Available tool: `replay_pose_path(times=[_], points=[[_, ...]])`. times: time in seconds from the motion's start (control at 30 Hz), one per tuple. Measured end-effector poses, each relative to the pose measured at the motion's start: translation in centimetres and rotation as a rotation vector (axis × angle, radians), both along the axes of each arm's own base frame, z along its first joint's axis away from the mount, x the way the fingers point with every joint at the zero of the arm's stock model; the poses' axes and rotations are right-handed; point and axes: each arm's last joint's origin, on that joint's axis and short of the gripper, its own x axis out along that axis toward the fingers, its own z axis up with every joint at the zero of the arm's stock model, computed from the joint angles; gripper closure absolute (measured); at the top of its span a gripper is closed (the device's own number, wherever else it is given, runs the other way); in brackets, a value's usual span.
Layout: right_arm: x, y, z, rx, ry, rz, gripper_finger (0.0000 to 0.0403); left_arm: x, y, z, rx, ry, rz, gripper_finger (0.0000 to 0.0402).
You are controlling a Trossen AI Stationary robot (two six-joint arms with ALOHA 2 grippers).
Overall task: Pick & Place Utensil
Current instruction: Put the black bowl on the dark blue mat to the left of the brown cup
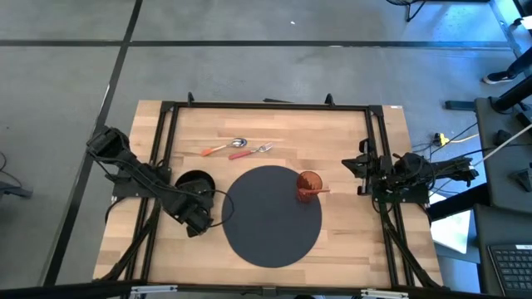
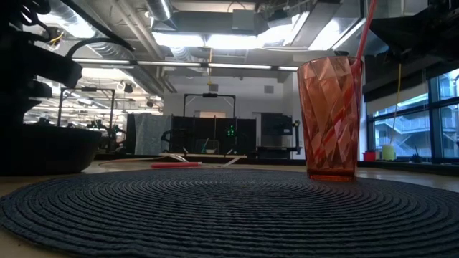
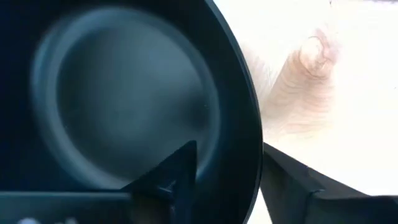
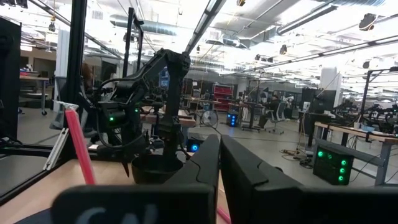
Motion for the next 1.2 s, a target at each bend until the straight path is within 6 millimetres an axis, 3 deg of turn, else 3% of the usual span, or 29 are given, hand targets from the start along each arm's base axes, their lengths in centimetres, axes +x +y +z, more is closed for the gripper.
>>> replay_pose_path(times=[0.3,0.5,0.67,0.93,1.2], points=[[0.0,0.0,0.0,0.000,0.000,0.000,0.0386,0.3,-0.2,0.0,-0.010,-0.027,-0.057,0.0391],[0.0,0.0,0.0,0.000,0.000,0.000,0.0386,0.7,-0.2,0.3,0.001,-0.050,-0.101,0.0396],[0.0,0.0,0.0,0.000,0.000,0.000,0.0386,2.5,0.0,2.1,0.009,-0.118,-0.149,0.0397],[0.0,0.0,0.0,0.000,-0.001,0.000,0.0386,7.1,0.9,5.5,0.056,-0.219,-0.267,0.0398],[0.0,0.0,0.0,0.000,-0.001,0.000,0.0386,13.4,-0.2,5.0,0.056,-0.164,-0.504,0.0398]])
